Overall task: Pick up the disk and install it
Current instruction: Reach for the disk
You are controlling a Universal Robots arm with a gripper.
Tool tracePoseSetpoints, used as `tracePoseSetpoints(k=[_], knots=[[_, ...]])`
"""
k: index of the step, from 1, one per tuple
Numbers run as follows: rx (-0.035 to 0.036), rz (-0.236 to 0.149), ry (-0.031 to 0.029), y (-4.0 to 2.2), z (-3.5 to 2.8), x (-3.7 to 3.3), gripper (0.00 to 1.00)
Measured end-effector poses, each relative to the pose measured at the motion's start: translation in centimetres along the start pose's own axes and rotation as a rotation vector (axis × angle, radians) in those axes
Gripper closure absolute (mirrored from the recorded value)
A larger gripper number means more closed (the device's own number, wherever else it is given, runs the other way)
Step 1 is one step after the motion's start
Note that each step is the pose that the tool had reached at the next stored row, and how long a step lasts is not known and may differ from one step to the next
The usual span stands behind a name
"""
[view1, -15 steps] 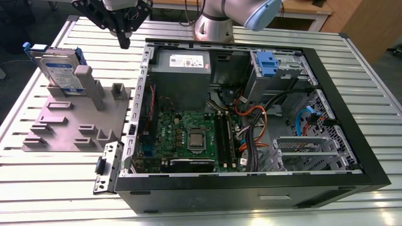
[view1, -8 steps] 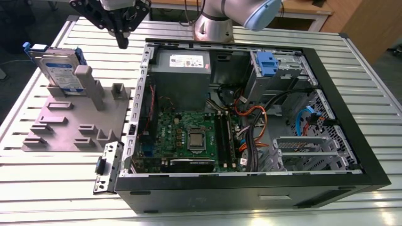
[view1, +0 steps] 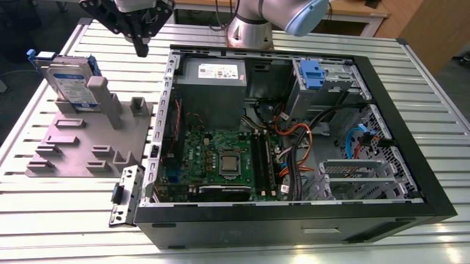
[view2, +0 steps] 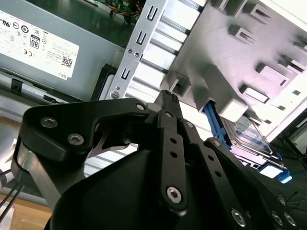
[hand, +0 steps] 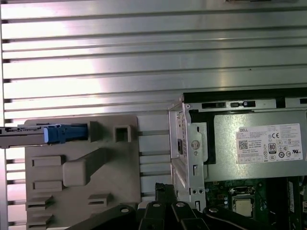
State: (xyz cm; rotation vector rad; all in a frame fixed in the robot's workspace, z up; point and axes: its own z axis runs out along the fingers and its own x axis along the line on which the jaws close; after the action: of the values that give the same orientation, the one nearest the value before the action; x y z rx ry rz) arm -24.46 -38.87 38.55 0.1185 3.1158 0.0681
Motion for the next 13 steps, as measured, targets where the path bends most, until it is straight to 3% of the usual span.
tracePoseSetpoints(k=[9,13], knots=[[0.0002,0.001,0.0026,0.07,0.03,0.31,0.89],[0.0007,0.005,0.0101,0.2,0.04,0.53,0.89]])
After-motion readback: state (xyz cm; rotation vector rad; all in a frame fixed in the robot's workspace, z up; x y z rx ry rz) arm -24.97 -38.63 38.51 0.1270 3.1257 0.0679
